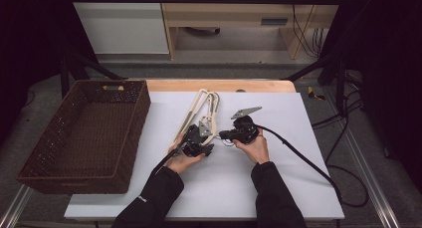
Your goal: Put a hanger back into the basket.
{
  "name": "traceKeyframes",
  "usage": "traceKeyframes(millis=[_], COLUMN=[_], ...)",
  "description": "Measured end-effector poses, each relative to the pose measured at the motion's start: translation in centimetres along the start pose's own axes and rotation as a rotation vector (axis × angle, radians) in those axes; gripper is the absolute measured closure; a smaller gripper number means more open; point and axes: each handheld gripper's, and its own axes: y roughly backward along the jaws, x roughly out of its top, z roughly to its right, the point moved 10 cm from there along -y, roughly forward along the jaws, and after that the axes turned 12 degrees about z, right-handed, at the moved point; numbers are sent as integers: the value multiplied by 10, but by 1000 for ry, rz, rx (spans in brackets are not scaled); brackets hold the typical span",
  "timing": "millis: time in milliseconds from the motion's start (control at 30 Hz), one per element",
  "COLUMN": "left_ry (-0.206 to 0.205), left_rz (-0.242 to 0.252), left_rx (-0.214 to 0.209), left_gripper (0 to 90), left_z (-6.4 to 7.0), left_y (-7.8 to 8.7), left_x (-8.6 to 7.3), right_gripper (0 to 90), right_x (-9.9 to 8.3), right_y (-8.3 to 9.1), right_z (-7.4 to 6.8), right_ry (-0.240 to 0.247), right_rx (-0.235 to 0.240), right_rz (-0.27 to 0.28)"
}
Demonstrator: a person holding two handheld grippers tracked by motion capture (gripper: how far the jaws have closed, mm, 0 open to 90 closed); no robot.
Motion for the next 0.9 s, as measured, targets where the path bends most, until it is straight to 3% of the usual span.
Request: traceKeyframes(millis=[133,233,333,400,467,600,700,800,900], left_ry=[-2,9,-8,-16,-13,-28,-15,-16,-19], left_rz=[-28,-39,-43,-35,-28,-42,-26,-12,-16], left_rx=[8,-14,-10,-11,0,23,29,41,55], left_gripper=[632,700,723,730,734,747,751,757,766], left_z=[-1,1,3,4,3,-1,-4,-7,-12], left_y=[0,0,2,4,6,12,17,26,37], left_x=[-2,-3,-3,-1,0,0,4,8,10], right_gripper=[887,886,879,838,763,649,575,482,392], right_x=[1,1,1,3,10,38,55,57,45], right_y=[1,2,3,5,12,40,69,94,113], right_z=[-2,-2,-3,-6,-10,-18,-22,-19,-13], right_ry=[-6,-2,5,9,40,73,84,89,84], right_rx=[4,-1,-6,-7,-1,-6,-35,-89,-140], right_rz=[5,2,2,13,58,204,307,349,351])
